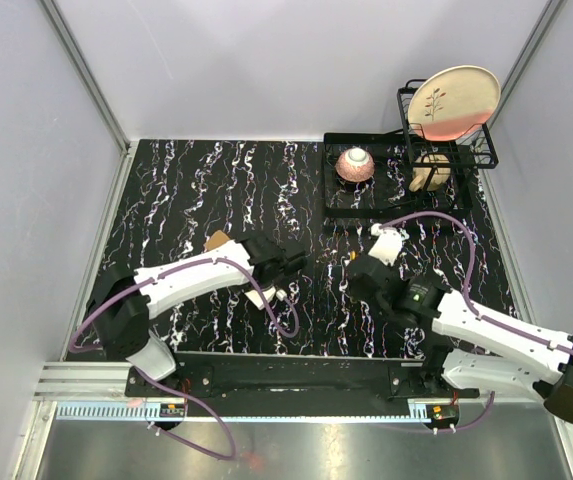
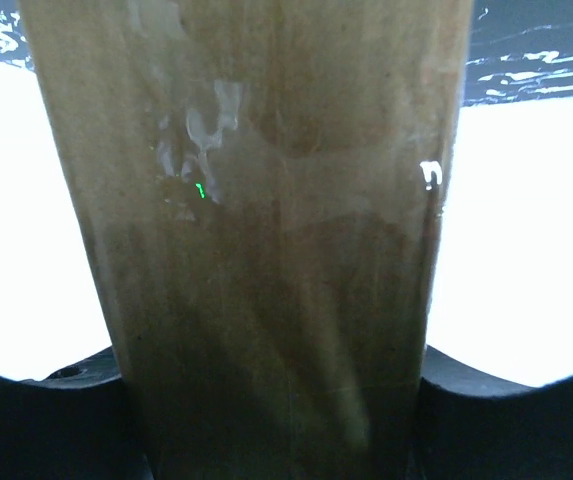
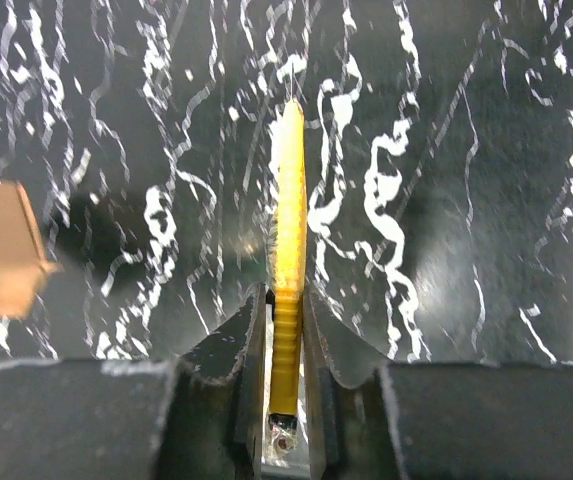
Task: Unpack the express box
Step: Adjust the express box at the center of the board.
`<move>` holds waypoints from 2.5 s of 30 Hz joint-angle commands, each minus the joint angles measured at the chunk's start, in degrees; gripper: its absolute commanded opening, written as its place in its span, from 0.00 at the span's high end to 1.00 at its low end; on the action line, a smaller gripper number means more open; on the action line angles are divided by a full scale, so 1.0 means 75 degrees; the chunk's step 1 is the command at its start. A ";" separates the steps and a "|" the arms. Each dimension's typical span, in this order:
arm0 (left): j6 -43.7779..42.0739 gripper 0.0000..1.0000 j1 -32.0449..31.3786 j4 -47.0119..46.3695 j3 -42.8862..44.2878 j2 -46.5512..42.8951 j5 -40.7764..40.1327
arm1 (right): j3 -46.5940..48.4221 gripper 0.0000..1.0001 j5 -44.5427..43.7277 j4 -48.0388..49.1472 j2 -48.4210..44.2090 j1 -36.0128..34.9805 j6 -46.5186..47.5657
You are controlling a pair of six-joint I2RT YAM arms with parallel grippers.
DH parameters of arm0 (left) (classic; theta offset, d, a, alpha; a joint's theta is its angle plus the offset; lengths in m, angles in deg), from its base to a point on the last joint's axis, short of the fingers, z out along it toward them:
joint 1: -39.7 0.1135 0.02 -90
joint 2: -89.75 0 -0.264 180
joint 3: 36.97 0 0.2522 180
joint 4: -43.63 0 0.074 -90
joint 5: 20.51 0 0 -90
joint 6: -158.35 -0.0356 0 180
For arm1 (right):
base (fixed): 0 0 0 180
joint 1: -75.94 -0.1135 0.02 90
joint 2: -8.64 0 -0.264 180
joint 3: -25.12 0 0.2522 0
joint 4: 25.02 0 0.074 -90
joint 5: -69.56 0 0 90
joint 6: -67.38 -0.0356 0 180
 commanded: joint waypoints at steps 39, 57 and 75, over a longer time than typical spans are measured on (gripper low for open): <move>0.0333 0.86 0.0521 0.1600 0.2463 0.1264 0.0953 | -0.0147 1.00 0.1824 0.5649 0.1989 0.1035 0.1106; 0.0989 0.80 0.0521 0.1611 0.2580 0.1147 0.1621 | 0.0416 1.00 0.2292 0.6049 0.2552 0.1024 0.0989; 0.1633 0.74 0.0872 0.1600 0.3916 0.1346 0.2687 | -0.0135 1.00 0.2281 0.6294 0.2493 0.1000 0.0895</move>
